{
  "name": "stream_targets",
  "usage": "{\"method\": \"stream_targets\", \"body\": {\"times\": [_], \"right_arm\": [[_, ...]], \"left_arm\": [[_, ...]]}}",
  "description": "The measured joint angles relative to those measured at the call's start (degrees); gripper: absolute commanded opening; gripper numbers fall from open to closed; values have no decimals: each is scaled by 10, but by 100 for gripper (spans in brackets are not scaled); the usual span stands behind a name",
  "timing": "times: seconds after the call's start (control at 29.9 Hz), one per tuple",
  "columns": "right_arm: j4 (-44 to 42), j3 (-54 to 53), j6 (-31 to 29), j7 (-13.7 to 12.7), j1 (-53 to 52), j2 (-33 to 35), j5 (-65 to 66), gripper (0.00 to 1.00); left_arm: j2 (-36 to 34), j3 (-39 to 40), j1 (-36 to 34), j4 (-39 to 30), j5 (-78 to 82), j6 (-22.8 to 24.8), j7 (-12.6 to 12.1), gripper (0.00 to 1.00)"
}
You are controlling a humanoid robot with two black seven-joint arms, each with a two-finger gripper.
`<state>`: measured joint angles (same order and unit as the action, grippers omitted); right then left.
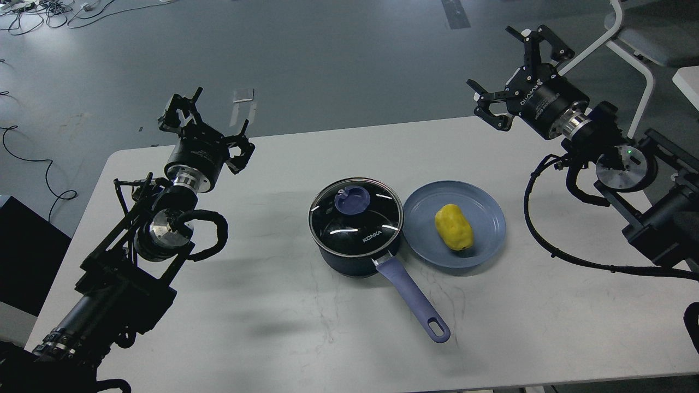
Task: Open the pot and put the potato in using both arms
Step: 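Move the left gripper toward the glass lid on the saucepan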
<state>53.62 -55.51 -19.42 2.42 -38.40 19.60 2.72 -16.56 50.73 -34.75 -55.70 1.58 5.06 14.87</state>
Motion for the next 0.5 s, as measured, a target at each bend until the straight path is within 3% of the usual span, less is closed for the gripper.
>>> {"method": "stream_targets", "body": {"times": [0.2, 0.5], "right_arm": [[-15, 1, -3, 1, 5, -5, 3, 100], [-17, 18, -3, 1, 3, -9, 44, 100]], "left_arm": [[5, -6, 13, -27, 0, 37, 0, 98], [14, -40, -30, 1, 2, 10, -11, 98]]}}
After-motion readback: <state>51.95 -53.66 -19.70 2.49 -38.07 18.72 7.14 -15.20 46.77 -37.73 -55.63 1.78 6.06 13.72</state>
